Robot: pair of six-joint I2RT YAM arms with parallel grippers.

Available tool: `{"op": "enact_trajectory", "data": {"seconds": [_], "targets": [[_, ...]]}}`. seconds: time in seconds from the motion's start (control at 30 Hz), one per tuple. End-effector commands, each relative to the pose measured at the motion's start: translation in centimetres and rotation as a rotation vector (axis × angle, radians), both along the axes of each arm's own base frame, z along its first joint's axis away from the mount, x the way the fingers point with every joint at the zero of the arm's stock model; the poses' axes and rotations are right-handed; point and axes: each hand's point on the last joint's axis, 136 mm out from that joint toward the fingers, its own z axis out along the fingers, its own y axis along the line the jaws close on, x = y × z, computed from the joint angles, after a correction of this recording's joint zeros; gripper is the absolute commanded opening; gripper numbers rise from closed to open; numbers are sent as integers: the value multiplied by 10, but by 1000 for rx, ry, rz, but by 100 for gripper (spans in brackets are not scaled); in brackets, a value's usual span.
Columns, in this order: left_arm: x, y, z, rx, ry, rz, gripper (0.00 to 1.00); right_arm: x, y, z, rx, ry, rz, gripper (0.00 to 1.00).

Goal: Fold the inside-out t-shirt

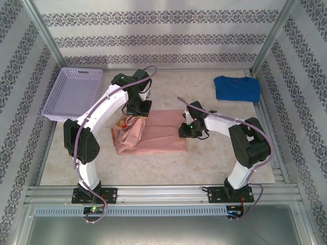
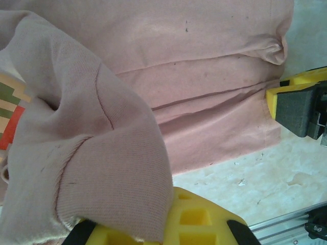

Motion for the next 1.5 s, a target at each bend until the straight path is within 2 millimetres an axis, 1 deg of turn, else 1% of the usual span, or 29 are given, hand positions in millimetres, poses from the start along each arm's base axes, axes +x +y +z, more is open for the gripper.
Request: {"op": "enact_trajectory", "data": {"seconds": [0.0,0.23,0.47,0.57,0.7,0.83,0.9,1.0,1.07,1.2,1.3,1.37,1.47], "targets": [[-8,-5,21,-37,-29,-24,0,-8,6,-17,-23,46,1,31],[-7,-19,36,-130,-49,-26,0,-8,7,-15,-24,40,2,28],[-4,-24,50,-171,-78,-17,0,-9,7,-15,-25,42,8,27],[-3,-29,53,-196,-81,-16,0,-9,7,-14,-24,39,8,26],[0,-33,51,-215,-77,-8,0,-10,8,-14,-22,39,9,26],[2,-43,51,-267,-68,-2,0,-10,8,-14,-23,38,9,26],[3,-47,48,-280,-60,4,0,-9,8,-13,-20,35,11,26],[4,-51,38,-281,-41,8,0,-7,8,-9,-13,26,6,28],[4,-55,32,-284,-32,12,0,-4,9,-2,3,12,-3,31],[11,-70,18,-315,-23,45,0,2,5,19,65,-22,-48,39],[15,-87,1,-333,2,57,3,6,-6,35,99,-56,-100,43],[18,-102,-11,-348,12,64,4,8,-17,45,98,-82,-134,44],[28,-129,-30,-379,23,85,13,5,-43,52,56,-116,-196,46]]}}
